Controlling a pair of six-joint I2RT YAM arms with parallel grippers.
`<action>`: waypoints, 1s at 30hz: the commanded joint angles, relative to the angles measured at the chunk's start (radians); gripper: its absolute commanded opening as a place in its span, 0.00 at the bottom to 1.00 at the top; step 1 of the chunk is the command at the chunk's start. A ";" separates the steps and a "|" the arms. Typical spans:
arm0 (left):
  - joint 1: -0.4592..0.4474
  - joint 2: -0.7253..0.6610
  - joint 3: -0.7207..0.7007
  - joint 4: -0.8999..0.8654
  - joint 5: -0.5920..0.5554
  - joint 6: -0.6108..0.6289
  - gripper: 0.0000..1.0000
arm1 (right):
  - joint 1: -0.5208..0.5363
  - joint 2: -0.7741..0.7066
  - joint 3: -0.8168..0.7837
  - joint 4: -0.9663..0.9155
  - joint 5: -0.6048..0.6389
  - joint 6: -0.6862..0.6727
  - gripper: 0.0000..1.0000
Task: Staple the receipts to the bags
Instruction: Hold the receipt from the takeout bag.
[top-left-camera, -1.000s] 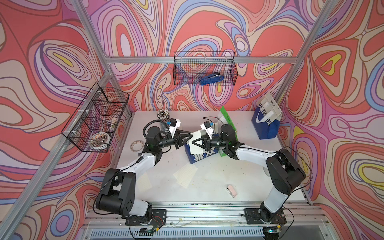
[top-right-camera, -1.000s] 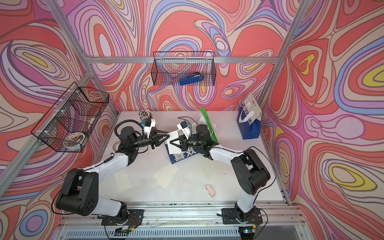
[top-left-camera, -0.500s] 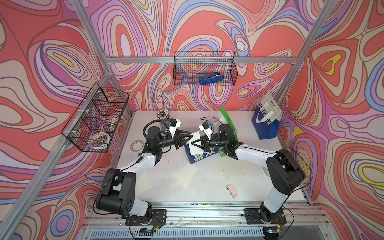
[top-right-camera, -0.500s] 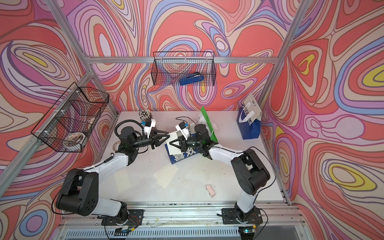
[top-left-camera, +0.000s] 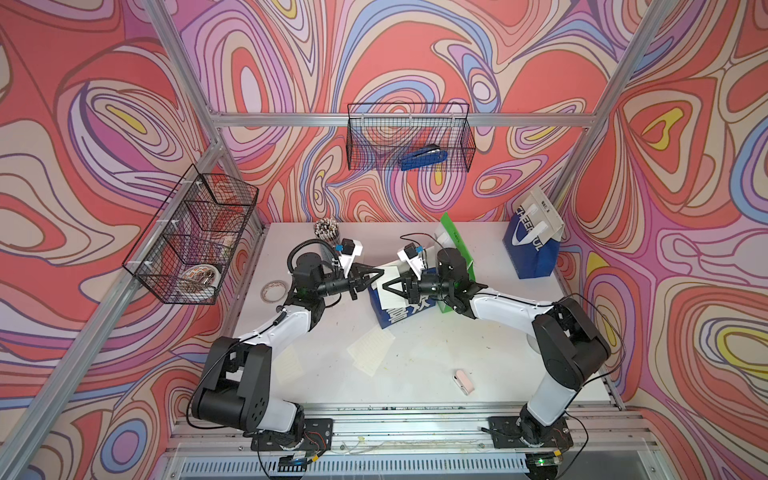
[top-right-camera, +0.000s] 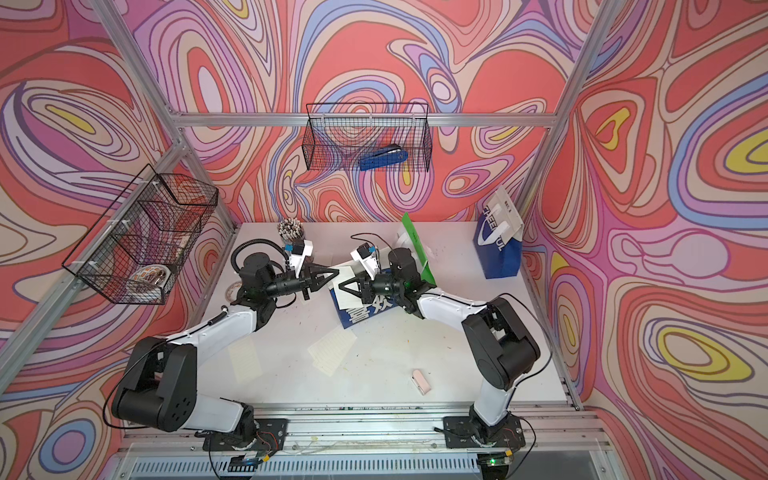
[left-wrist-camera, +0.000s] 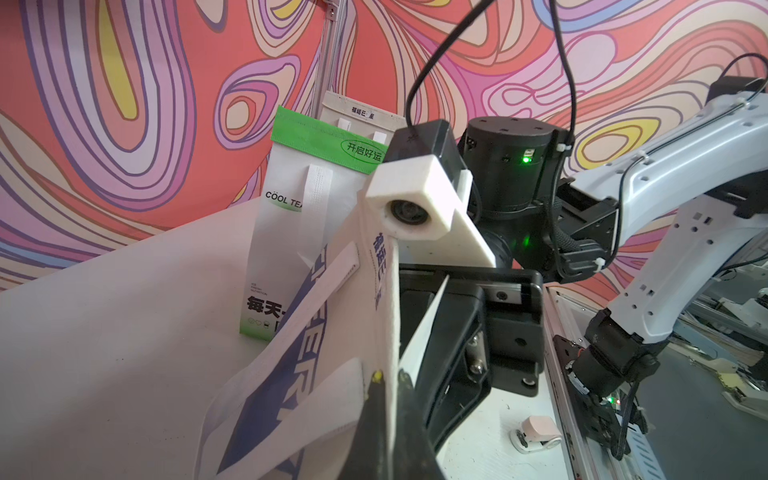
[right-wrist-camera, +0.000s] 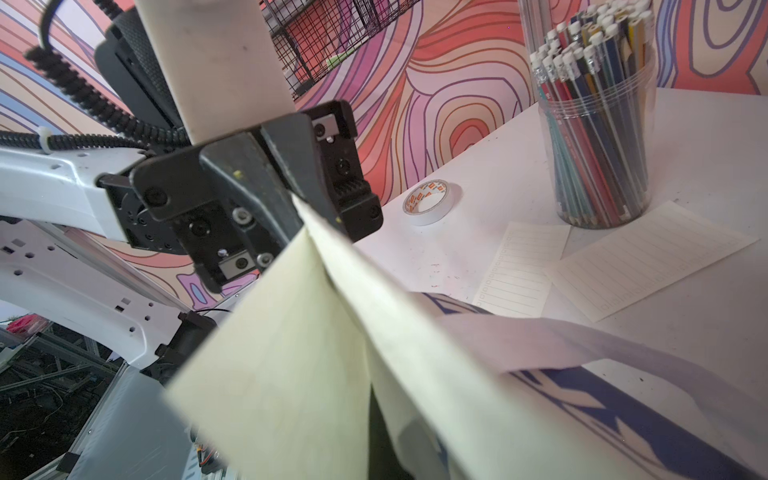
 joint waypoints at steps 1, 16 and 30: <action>-0.003 -0.022 0.016 0.009 0.021 0.004 0.00 | 0.005 0.003 0.009 0.003 0.034 0.017 0.00; -0.003 -0.022 0.013 0.023 0.041 -0.002 0.00 | 0.005 -0.059 -0.049 0.017 0.084 0.013 0.14; -0.003 -0.029 0.009 0.027 0.040 -0.009 0.08 | 0.003 -0.053 -0.061 0.079 -0.007 0.077 0.00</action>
